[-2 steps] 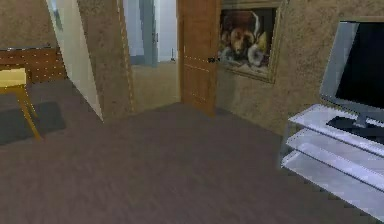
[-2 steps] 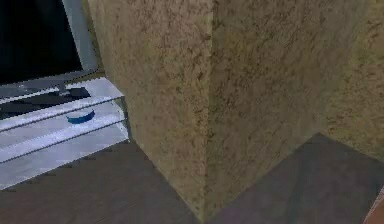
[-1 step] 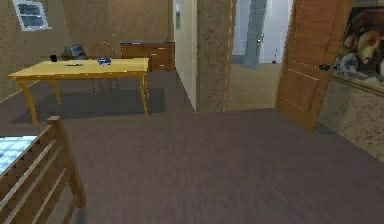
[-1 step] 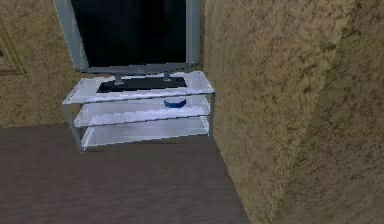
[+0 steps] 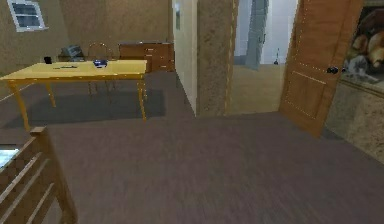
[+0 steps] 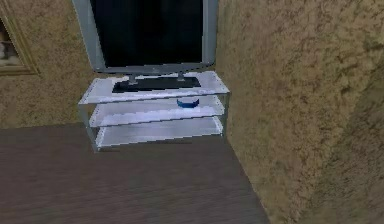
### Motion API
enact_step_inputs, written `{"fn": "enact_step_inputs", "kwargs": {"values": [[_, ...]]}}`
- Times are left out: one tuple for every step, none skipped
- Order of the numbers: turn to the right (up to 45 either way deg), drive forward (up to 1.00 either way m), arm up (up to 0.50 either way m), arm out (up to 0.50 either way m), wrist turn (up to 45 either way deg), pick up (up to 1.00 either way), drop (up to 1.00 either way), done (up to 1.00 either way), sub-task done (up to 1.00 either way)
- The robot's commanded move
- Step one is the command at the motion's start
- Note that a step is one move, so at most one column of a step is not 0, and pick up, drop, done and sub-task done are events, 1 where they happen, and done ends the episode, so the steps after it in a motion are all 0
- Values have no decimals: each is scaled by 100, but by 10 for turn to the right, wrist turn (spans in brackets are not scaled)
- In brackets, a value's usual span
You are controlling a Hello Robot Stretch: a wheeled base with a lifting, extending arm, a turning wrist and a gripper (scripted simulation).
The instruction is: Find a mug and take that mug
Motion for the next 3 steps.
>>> {"fn": "enact_step_inputs", "kwargs": {"values": [[-90, 0, 0, 0, 0, 0, 0, 0, 0], [0, 100, 0, 0, 0, 0, 0, 0, 0], [-30, 0, 0, 0, 0, 0, 0, 0, 0]]}}
